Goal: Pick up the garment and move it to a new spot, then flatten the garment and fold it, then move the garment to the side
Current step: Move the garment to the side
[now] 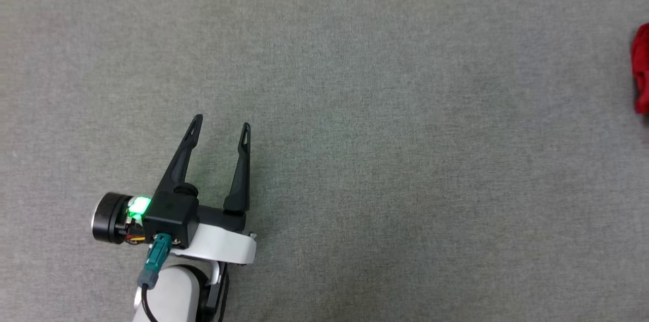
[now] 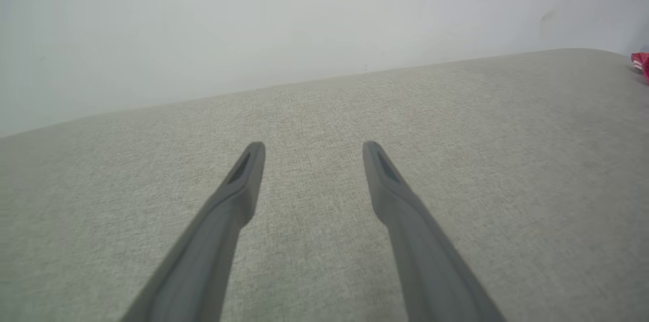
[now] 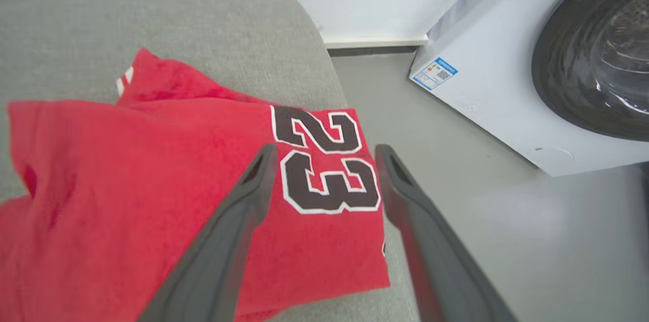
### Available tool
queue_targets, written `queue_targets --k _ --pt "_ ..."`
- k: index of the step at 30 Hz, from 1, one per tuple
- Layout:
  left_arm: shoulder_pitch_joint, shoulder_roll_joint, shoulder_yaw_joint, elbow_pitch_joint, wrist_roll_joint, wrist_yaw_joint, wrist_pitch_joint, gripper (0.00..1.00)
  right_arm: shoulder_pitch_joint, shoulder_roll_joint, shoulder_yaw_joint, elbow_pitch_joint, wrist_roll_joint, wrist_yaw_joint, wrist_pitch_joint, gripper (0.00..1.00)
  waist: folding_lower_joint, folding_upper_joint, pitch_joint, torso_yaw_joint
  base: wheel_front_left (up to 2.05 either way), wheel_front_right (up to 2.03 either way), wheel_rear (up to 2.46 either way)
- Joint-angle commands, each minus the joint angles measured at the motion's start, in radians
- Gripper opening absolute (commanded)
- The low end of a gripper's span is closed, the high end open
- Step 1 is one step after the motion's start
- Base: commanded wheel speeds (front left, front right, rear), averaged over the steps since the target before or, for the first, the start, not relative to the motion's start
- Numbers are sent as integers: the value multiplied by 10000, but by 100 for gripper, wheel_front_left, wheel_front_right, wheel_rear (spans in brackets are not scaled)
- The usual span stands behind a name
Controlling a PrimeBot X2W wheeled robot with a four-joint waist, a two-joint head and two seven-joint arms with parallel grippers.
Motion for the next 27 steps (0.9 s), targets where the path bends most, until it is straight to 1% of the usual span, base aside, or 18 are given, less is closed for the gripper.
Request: queue_targets --k 1,5,9,13,15,17,21,23,27 --pt "135 16 25 7 -65 58 -22 100 238 136 -171 -221 -175 -15 -389 100 -1 0 -382 -19 0 0 0" --pt "486 15 83 70 -91 134 -22 100 826 524 -365 -1120 -466 -15 -1515 100 -1 0 -974 -72 0 0 0" --pt "883 9 192 114 -163 195 -22 100 1499 1012 -720 -2386 -855 -15 -2719 100 -1 0 -1550 -70 0 0 0" --pt "1293 -14 297 172 -218 261 -22 100 2260 1818 -999 -3890 -1276 -15 -3643 100 -1 0 -2060 29 0 0 0" --pt "1476 -38 318 213 -226 303 -22 100 2684 2378 -1167 -4717 -1392 -14 -4036 100 -1 0 -2336 137 0 0 0" --pt "1656 -60 350 251 -249 333 -22 100 3199 2913 -1223 -5467 -1476 -15 -4297 100 -1 0 -2586 260 0 0 0" --pt "1980 -81 403 301 -262 329 -22 100 4160 3752 -1072 -6676 -1652 -14 -4799 100 -1 0 -3054 534 0 0 0" --pt "2124 -85 447 342 -285 331 -22 100 4589 4153 -964 -7040 -1707 -15 -5000 100 -1 0 -3277 662 0 0 0" --pt "2391 -110 558 418 -328 356 -22 100 5396 4914 -411 -7565 -1857 -14 -5239 100 -1 0 -3673 831 0 0 0"
